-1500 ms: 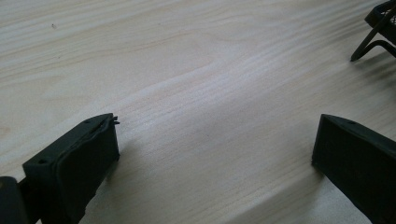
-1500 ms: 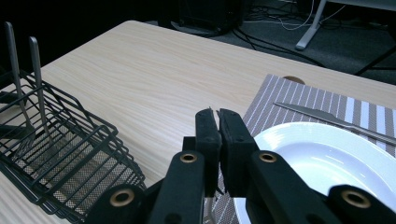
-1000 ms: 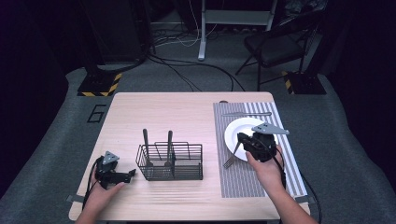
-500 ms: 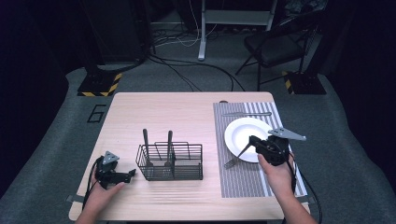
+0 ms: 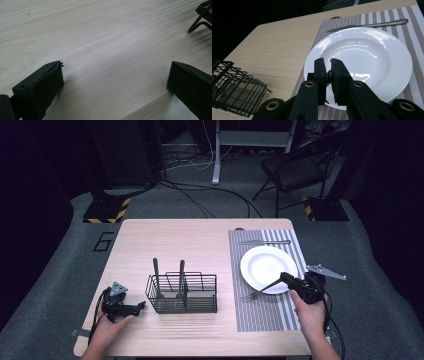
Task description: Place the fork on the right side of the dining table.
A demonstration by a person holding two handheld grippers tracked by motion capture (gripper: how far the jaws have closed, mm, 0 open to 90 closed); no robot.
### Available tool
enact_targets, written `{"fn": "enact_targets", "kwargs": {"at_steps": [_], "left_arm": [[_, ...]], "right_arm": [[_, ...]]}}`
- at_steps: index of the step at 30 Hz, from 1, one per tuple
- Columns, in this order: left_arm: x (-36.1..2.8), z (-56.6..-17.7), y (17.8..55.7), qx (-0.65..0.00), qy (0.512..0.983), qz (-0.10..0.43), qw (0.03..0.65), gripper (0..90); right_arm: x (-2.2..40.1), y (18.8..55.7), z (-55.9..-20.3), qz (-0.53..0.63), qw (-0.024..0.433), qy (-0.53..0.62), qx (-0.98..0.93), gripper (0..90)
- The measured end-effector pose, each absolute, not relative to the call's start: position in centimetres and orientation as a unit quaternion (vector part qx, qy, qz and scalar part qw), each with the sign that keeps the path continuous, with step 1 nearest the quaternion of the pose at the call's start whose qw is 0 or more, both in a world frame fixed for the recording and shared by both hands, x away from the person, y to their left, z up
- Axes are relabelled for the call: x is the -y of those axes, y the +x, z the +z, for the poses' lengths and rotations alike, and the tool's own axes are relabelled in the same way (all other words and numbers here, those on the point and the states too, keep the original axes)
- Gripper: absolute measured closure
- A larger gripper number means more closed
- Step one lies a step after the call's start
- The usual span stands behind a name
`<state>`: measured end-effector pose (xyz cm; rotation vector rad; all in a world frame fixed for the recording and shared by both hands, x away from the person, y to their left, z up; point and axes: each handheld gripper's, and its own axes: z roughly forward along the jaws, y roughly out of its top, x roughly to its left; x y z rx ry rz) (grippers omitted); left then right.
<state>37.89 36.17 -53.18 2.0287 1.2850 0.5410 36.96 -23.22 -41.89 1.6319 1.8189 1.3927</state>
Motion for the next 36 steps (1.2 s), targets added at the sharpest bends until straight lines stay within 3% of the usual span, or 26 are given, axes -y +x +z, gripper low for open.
{"fn": "enact_targets", "kwargs": {"at_steps": [14,24,36], "left_arm": [[-36.2,-53.2,37.9,-0.492,0.777,0.207,0.333,0.2],[-36.2,-53.2,37.9,-0.492,0.777,0.207,0.333,0.1],[-36.2,-53.2,37.9,-0.492,0.777,0.207,0.333,0.1]], "right_arm": [[25.2,36.5,-44.1,0.495,0.145,0.603,-0.609,80.8],[27.5,36.4,-46.6,0.531,0.069,0.649,-0.54,81.6],[29.3,36.4,-48.9,0.544,0.021,0.68,-0.49,82.2]]}}
